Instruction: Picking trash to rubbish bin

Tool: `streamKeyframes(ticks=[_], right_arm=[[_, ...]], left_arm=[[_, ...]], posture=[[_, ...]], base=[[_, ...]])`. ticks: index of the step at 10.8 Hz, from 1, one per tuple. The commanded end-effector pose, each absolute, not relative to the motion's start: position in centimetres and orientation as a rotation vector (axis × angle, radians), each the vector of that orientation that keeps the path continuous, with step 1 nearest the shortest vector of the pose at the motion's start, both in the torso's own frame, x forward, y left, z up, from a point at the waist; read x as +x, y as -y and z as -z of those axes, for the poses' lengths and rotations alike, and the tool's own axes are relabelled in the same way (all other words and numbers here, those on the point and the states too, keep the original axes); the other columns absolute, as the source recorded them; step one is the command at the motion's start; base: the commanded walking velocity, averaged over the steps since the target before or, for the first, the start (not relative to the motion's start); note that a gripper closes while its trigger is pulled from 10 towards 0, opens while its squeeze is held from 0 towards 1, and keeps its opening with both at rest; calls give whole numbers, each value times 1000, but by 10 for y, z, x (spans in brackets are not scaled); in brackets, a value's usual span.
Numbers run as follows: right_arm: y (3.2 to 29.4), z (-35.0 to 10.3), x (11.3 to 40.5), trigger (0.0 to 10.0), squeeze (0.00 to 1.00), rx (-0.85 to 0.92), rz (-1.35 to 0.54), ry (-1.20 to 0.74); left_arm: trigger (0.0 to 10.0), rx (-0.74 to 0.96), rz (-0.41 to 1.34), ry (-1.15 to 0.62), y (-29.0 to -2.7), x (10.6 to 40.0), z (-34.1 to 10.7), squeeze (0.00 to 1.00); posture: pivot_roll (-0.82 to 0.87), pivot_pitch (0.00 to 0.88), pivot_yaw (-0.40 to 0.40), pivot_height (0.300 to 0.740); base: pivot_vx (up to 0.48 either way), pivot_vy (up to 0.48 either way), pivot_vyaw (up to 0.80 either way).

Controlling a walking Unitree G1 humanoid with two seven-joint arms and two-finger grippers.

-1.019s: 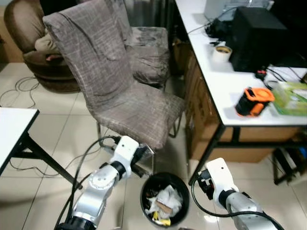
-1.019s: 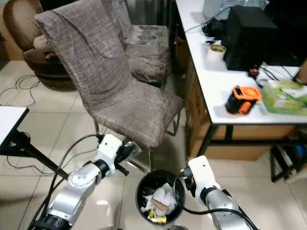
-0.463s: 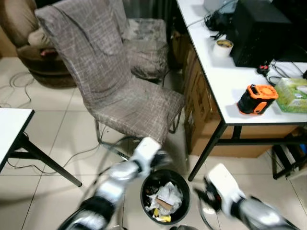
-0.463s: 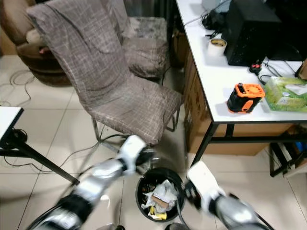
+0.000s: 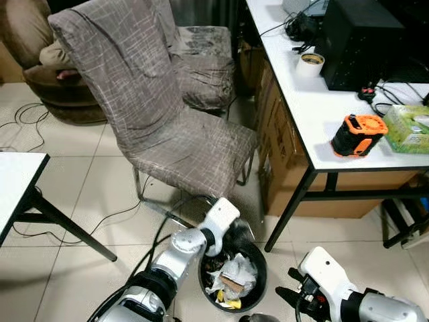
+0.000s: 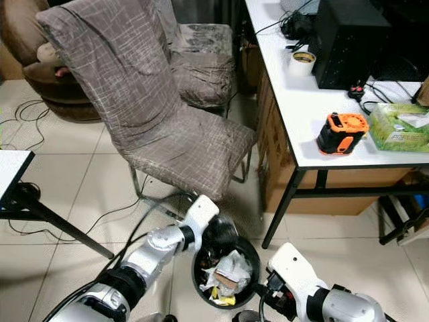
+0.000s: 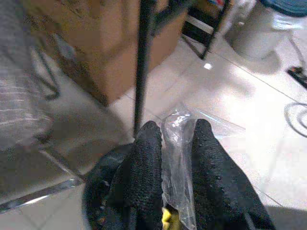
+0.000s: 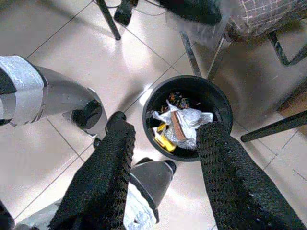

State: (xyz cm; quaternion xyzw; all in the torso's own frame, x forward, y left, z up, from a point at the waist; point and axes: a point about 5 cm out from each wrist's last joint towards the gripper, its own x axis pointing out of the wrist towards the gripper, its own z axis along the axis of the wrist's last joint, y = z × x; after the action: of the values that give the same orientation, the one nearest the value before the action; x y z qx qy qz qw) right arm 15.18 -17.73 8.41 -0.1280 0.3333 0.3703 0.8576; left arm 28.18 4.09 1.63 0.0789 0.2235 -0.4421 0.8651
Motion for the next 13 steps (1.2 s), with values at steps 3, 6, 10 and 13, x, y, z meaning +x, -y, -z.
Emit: streamKeyframes(ticks=[3, 6, 10, 13], right_arm=[[180, -82, 150, 10000, 0, -265, -791, -723], [182, -70, 150, 10000, 0, -270, -798, -753], [176, -48, 163, 10000, 0, -290, -772, -756], [186, -29, 187, 10000, 0, -326, -508, -678]], left_arm=[[10000, 158, 968, -462, -36, 283, -18, 1000], [10000, 112, 998, -478, -33, 282, -19, 1000], [10000, 70, 915, -443, -45, 289, -21, 1000], [10000, 27, 601, -322, -109, 301, -31, 0]], posture=[[-255, 147, 13, 740], [-257, 140, 13, 740], [-249, 110, 23, 740], [-196, 35, 43, 740]], base=[[0, 0, 0], [0, 0, 0], [0, 0, 0], [0, 0, 0]])
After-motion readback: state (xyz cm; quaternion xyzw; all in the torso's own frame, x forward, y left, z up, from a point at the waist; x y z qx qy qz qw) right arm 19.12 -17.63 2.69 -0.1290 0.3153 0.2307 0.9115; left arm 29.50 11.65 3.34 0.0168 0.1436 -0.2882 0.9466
